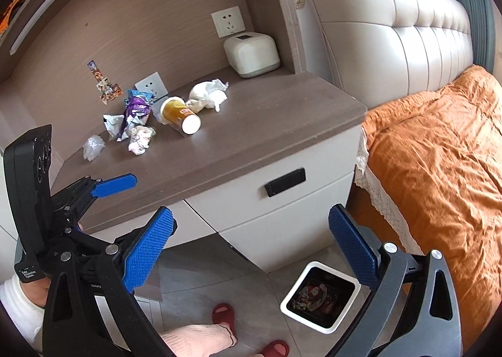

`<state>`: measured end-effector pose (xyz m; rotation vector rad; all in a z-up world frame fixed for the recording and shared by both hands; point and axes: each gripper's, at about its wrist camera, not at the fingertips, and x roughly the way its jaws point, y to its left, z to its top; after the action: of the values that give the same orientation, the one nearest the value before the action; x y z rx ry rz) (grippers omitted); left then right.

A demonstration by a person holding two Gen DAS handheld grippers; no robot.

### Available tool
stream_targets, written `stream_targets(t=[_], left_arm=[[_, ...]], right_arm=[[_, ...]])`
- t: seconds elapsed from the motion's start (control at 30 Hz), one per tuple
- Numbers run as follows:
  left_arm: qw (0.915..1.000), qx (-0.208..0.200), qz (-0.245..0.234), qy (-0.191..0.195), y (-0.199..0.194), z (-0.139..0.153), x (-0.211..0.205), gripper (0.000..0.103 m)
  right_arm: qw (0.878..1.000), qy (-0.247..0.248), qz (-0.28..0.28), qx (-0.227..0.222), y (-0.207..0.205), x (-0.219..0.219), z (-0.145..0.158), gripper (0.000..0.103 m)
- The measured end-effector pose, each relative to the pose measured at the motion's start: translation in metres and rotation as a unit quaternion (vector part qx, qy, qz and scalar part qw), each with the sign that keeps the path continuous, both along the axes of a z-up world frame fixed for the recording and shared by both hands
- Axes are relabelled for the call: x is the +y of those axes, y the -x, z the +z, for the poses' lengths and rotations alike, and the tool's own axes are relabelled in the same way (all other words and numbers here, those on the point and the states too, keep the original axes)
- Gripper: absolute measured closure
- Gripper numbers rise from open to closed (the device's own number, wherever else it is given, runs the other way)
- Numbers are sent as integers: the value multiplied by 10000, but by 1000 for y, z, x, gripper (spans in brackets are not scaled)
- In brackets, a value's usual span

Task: Collect trash
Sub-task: 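Move both tools back over the desk toward the juice cup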

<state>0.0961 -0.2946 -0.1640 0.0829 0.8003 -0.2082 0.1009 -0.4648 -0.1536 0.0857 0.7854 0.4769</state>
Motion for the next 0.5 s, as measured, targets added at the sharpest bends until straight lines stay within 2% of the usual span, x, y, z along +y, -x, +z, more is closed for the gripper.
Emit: stream_targets(t=[0.3,0.4,0.5], left_arm=[[9969,-281,730,-82,-23,24,79,5],[9956,-250,902,9,-36,24,102,5],[9943,-217,1044,-88,-54,22,124,5]], right_arm=[[9980,154,586,-196,-36,74,14,4],[9960,307,780,-294,-52,102,19,4],[9941,321,983,-337,-70,126,21,4]])
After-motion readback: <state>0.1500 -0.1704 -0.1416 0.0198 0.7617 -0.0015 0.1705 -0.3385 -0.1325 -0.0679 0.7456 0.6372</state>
